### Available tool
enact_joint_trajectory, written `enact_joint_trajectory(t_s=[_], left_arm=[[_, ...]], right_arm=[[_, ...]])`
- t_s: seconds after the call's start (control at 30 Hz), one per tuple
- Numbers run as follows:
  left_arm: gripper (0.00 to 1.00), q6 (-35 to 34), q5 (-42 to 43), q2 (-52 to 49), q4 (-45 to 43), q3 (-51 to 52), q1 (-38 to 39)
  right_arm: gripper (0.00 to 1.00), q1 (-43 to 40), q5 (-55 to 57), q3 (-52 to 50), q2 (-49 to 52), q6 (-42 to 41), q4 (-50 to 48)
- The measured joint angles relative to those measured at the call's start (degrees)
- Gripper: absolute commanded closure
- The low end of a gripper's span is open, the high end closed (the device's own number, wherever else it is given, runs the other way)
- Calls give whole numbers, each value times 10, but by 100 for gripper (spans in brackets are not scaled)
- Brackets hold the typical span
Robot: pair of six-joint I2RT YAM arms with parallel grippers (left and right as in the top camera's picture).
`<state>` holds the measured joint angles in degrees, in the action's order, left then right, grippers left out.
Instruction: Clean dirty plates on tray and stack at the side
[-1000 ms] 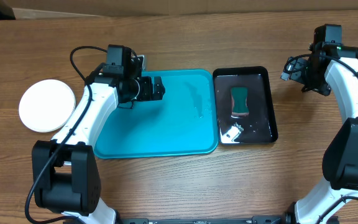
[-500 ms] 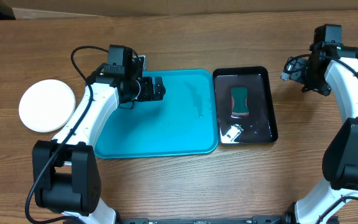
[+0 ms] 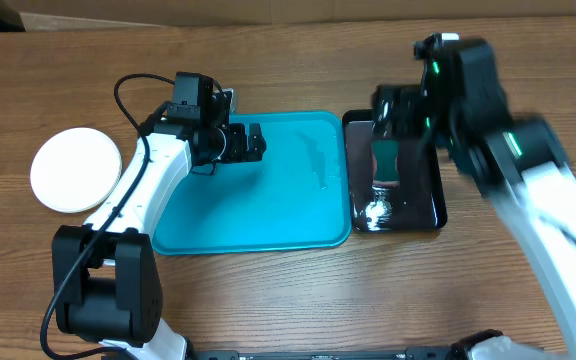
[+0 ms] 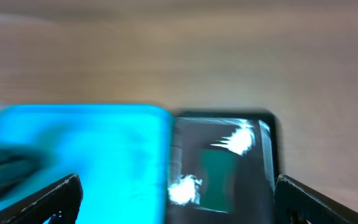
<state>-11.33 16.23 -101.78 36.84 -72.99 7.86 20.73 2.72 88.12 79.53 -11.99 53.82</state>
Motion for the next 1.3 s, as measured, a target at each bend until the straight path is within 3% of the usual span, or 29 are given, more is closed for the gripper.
enact_joint_trajectory(t_s=[0.13, 0.3, 0.5, 0.67, 0.83, 1.03, 1.1, 1.3], left_arm=[[0, 0, 0, 0, 0, 0, 0], [0, 0, 0, 0, 0, 0, 0], [0, 0, 0, 0, 0, 0, 0], [0, 0, 0, 0, 0, 0, 0], [0, 0, 0, 0, 0, 0, 0], [0, 0, -1, 0, 0, 0, 0], [0, 0, -2, 0, 0, 0, 0], [0, 0, -2, 0, 0, 0, 0]], right_arm=[[0, 63, -3, 3, -139, 0, 0], [0, 78, 3, 3, -268, 1, 4], [0, 35, 38, -11, -440, 16, 14], [0, -34, 49, -117, -595, 26, -26], [0, -90, 42, -289, -682, 35, -188], [0, -119, -49, -526, -713, 92, -530], [0, -123, -69, -581, -717, 102, -604], [0, -125, -93, -698, -752, 113, -674]])
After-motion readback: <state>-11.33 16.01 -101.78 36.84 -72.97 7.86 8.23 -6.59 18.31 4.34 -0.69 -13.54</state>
